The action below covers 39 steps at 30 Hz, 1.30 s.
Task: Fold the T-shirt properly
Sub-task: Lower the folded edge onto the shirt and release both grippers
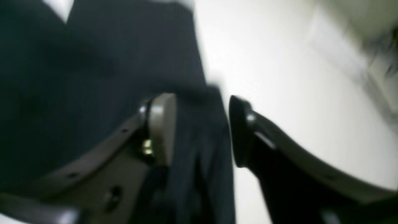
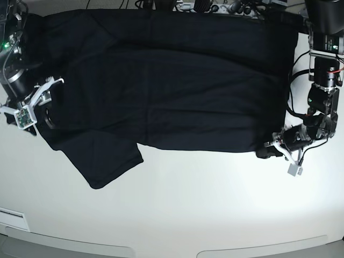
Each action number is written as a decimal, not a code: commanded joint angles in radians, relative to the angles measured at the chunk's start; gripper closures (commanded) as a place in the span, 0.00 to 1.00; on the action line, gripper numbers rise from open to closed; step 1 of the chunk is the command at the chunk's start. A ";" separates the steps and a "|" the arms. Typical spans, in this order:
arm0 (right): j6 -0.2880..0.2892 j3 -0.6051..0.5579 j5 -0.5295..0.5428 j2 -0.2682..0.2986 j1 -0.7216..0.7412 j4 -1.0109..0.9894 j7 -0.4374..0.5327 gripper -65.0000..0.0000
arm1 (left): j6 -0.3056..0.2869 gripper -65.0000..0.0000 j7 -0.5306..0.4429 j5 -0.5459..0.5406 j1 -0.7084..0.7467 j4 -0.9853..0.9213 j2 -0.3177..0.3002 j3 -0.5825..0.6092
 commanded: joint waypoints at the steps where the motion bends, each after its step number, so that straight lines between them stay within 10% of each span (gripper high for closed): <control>1: -0.004 0.009 -0.003 0.018 0.044 -0.018 0.048 0.48 | 0.024 1.00 0.095 0.089 0.010 -0.006 -0.009 0.013; 16: 0.248 -0.284 0.389 0.014 0.745 -0.968 -0.164 0.47 | -0.033 1.00 0.095 0.090 0.010 -0.006 -0.009 0.013; 28: 0.332 -0.301 0.371 -0.031 0.811 -1.174 -0.212 0.47 | -0.034 1.00 0.095 0.090 0.010 -0.006 -0.009 0.013; 34: 0.336 -0.301 0.354 -0.029 0.803 -1.173 -0.153 1.00 | -0.035 1.00 0.094 0.090 0.008 -0.006 -0.009 0.013; 39: 0.351 -0.301 0.407 -0.024 0.803 -1.106 -0.175 1.00 | -0.087 1.00 0.091 0.084 -0.033 -0.006 -0.012 0.013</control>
